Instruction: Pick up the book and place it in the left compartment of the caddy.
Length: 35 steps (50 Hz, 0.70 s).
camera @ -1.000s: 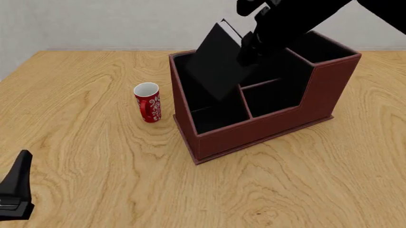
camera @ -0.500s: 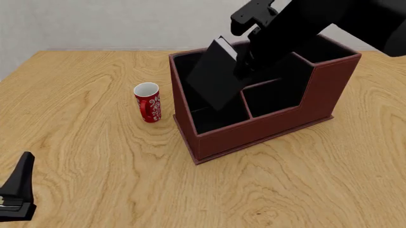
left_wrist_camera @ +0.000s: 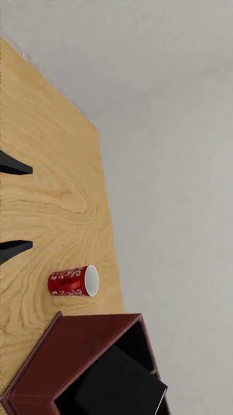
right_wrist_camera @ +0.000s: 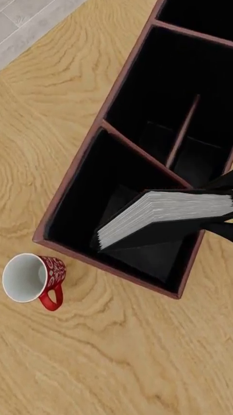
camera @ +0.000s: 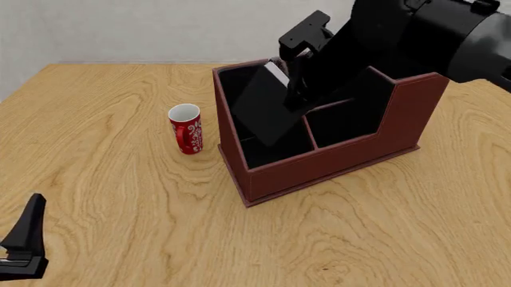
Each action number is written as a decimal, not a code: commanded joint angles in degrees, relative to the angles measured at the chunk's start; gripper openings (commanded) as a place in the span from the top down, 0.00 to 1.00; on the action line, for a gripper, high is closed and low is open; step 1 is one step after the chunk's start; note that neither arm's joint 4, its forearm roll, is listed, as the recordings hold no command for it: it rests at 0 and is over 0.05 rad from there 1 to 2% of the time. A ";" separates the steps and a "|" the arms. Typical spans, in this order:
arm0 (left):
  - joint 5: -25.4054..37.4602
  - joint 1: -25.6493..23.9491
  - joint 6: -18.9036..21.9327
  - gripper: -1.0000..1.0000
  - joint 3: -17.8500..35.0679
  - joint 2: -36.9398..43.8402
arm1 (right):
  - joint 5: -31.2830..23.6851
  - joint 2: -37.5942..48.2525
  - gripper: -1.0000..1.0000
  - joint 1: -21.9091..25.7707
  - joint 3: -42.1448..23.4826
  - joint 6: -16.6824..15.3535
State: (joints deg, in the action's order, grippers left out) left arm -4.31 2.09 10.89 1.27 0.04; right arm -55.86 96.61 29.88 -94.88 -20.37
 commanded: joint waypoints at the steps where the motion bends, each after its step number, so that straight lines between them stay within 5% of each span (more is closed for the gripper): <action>1: -0.38 0.25 0.24 0.00 -0.75 -0.01 | 2.14 1.11 1.00 0.47 0.88 2.01; 35: 0.11 1.08 0.36 0.00 -1.20 0.00 | 7.82 5.08 1.00 1.06 4.94 2.58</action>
State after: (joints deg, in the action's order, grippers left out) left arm -4.38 2.98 11.21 0.17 0.04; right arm -49.49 100.77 30.68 -90.88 -18.73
